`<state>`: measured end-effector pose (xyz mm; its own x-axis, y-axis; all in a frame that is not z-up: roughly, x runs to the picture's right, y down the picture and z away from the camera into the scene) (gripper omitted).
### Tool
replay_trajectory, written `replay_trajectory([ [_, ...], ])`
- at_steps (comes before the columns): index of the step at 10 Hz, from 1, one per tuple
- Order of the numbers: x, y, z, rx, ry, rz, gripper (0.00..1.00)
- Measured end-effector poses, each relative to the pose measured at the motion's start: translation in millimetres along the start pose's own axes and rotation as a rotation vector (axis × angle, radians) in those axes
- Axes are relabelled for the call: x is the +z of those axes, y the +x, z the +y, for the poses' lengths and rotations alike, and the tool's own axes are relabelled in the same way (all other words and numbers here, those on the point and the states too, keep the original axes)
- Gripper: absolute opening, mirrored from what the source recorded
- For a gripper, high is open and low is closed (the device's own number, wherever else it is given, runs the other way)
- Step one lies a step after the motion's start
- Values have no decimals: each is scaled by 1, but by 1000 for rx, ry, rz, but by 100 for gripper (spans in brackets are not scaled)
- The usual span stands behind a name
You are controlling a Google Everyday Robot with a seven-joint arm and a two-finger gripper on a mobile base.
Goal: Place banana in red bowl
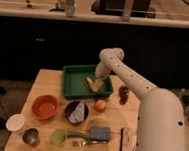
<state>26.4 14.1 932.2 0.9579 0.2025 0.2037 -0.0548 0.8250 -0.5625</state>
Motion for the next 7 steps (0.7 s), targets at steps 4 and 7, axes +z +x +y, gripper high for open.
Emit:
replay_trajectory([
  [4, 19, -8, -18, 71, -7, -49, 80],
  [7, 36, -5, -16, 108, -18, -61, 80],
])
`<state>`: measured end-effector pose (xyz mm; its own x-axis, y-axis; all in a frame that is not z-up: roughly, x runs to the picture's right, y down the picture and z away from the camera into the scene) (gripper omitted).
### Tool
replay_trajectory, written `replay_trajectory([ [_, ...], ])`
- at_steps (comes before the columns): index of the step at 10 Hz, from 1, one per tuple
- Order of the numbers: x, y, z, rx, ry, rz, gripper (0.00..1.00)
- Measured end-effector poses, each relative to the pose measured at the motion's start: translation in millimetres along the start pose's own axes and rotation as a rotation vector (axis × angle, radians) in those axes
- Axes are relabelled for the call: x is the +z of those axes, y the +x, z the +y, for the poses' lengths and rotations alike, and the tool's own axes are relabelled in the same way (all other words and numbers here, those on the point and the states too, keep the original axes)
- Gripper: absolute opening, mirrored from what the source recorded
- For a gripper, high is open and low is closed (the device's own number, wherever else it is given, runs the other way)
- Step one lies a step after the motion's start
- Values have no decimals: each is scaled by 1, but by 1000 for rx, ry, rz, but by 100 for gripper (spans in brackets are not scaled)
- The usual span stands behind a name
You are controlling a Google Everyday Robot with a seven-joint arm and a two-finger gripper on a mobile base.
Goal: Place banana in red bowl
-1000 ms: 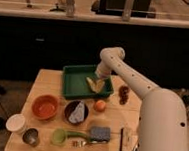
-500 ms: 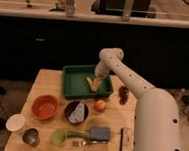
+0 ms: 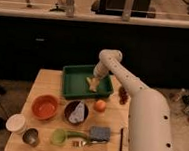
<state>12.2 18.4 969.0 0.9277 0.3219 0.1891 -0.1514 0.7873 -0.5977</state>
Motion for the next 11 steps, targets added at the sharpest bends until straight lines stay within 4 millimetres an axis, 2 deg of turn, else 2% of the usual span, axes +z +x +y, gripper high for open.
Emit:
replay_trajectory([
  [3, 19, 4, 7, 15, -12, 6, 80],
  [4, 24, 5, 9, 14, -11, 9, 76],
  [5, 26, 7, 10, 12, -7, 10, 70],
  [10, 21, 23, 14, -19, 14, 0, 17],
  [11, 18, 27, 15, -35, 17, -1, 9],
])
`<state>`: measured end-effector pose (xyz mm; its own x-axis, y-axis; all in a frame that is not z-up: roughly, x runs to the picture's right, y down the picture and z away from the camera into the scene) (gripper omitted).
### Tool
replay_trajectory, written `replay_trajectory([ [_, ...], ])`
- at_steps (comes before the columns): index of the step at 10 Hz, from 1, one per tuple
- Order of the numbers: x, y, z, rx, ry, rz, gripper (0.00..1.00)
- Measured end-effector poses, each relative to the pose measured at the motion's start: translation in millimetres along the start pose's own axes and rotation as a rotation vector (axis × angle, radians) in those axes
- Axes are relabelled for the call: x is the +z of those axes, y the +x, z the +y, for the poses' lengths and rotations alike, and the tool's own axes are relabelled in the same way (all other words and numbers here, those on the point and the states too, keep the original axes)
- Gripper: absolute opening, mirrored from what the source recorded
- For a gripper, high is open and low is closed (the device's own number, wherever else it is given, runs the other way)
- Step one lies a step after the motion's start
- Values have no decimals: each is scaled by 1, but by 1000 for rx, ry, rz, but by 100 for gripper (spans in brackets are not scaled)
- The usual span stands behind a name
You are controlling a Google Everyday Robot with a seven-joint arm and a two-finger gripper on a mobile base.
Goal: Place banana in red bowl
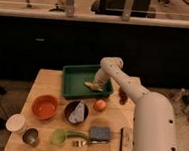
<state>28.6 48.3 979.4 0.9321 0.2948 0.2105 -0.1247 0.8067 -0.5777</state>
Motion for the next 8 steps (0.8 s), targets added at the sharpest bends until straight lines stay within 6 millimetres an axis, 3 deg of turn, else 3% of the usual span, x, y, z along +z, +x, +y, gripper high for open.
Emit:
replay_trajectory([
  [2, -10, 14, 1, -71, 4, -4, 0],
  [5, -21, 35, 4, -167, -2, -27, 0],
  [8, -37, 30, 7, -276, 7, -61, 0],
])
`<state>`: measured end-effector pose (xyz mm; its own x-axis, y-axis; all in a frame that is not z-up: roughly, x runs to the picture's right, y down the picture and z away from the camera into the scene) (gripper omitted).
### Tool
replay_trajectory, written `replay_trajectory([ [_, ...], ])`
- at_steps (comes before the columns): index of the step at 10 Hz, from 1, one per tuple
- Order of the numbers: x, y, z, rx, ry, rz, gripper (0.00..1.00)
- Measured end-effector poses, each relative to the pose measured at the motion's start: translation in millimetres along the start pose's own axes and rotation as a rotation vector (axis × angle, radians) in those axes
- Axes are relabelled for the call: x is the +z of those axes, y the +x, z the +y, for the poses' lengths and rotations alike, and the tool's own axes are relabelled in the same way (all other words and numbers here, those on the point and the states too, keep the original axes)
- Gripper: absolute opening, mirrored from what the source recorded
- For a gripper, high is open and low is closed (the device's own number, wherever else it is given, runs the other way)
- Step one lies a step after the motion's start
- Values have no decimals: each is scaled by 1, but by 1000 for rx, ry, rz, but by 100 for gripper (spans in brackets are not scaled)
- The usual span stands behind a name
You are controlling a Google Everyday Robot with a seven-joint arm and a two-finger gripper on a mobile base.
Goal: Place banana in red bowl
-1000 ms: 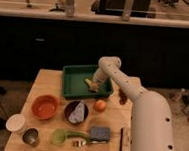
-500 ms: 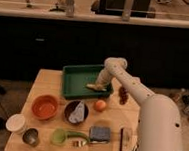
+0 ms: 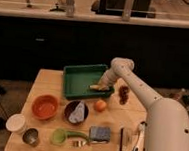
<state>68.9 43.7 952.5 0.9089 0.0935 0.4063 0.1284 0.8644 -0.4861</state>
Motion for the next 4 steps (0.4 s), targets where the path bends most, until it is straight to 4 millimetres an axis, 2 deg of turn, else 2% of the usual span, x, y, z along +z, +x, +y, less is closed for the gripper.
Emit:
replay_trajectory([
  [4, -29, -15, 3, -131, 19, -27, 0],
])
